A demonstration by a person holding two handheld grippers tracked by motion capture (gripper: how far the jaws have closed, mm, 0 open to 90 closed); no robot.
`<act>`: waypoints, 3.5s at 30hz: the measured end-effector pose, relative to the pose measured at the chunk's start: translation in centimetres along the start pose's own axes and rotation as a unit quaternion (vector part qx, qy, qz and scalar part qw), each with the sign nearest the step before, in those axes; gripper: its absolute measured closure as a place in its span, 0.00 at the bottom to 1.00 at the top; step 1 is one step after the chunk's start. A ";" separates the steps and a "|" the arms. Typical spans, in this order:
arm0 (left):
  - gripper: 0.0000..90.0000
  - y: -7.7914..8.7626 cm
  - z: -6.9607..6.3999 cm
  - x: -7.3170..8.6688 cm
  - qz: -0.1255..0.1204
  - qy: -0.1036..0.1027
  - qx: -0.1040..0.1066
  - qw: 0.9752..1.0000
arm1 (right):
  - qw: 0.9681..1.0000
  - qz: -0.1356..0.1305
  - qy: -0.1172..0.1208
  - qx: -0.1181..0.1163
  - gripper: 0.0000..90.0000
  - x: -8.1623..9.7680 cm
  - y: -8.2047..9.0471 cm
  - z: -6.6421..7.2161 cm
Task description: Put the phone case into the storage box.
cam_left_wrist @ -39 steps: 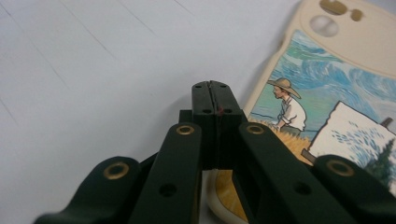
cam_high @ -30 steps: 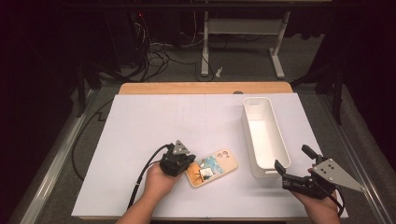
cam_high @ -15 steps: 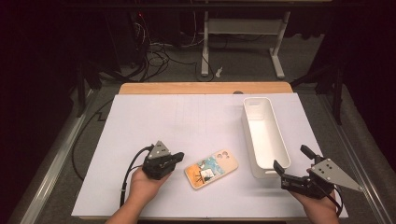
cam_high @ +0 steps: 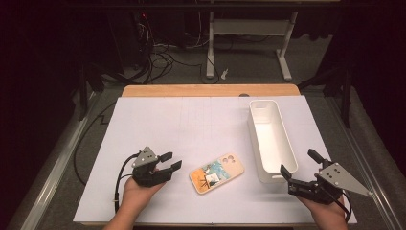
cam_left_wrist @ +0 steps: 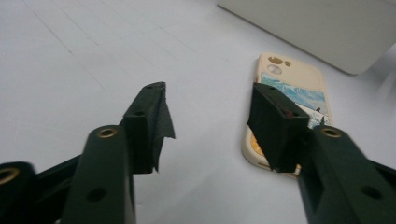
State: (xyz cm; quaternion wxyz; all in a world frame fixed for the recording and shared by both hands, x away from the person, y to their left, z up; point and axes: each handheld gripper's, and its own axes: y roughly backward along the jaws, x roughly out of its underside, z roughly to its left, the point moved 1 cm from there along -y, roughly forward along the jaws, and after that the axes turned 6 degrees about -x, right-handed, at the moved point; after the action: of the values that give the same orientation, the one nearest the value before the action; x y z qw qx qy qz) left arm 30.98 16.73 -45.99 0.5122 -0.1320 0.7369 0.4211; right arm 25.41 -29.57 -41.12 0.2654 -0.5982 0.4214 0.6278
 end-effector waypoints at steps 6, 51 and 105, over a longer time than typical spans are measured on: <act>0.32 0.2 0.2 0.0 -0.006 0.000 -0.012 1.000 | 1.000 0.001 0.000 0.000 0.03 0.0 0.0 0.0; 0.00 -5.2 -4.6 -3.5 0.172 -0.091 0.049 0.980 | 1.000 0.000 0.002 -0.002 0.03 -0.1 0.0 -0.1; 0.11 -11.5 -9.2 -4.4 0.317 -0.183 0.051 0.929 | 1.000 0.001 0.001 -0.002 0.03 0.0 0.0 -0.1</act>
State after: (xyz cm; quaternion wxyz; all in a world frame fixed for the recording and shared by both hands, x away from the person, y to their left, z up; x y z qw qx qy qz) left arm 34.21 1.76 -46.70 0.4843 0.2144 0.6542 0.5399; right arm 25.48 -29.64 -41.10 0.2626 -0.5994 0.4209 0.6282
